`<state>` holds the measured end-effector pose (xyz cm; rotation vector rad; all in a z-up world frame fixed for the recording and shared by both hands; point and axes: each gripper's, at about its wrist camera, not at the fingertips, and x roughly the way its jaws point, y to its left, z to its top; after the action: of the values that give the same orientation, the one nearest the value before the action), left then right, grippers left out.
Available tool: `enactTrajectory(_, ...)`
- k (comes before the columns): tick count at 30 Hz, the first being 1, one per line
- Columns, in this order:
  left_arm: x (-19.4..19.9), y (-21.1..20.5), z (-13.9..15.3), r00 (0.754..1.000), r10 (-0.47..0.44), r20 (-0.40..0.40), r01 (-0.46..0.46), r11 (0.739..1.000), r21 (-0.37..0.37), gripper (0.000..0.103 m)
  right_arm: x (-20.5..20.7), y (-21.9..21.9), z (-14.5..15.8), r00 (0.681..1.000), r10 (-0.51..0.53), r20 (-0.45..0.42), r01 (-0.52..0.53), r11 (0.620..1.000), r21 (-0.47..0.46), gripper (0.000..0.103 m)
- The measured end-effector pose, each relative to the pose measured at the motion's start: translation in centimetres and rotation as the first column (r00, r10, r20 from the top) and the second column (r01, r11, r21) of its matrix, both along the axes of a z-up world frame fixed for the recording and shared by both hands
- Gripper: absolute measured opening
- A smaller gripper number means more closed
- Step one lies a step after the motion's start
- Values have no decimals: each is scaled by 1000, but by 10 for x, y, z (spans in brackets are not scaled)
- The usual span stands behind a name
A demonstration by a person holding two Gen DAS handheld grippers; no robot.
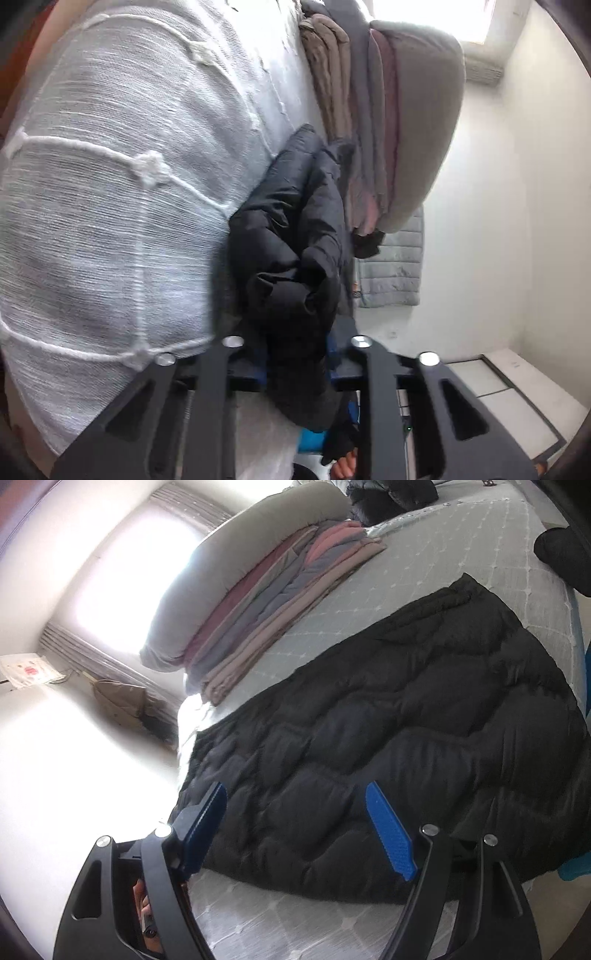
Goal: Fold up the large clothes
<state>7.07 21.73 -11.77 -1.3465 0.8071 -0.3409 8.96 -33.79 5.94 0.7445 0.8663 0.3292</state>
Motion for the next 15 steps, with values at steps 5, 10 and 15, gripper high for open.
enactTrajectory(5, -1, -7, 9, 1000, 3, 22, -4, 999, 44, 9, 5, 2, -9, 999, -18, -27, 18, 1000, -17, 75)
enactTrajectory(10, -1, -6, 9, 1000, 4, 31, -6, 998, 60, 8, 10, 25, 3, 1000, 4, 15, -2, 992, -126, 75)
enactTrajectory(15, -6, 5, 8, 1000, 5, 26, -6, 999, 35, 9, 22, 55, 9, 998, 51, 37, -42, 972, -231, 75)
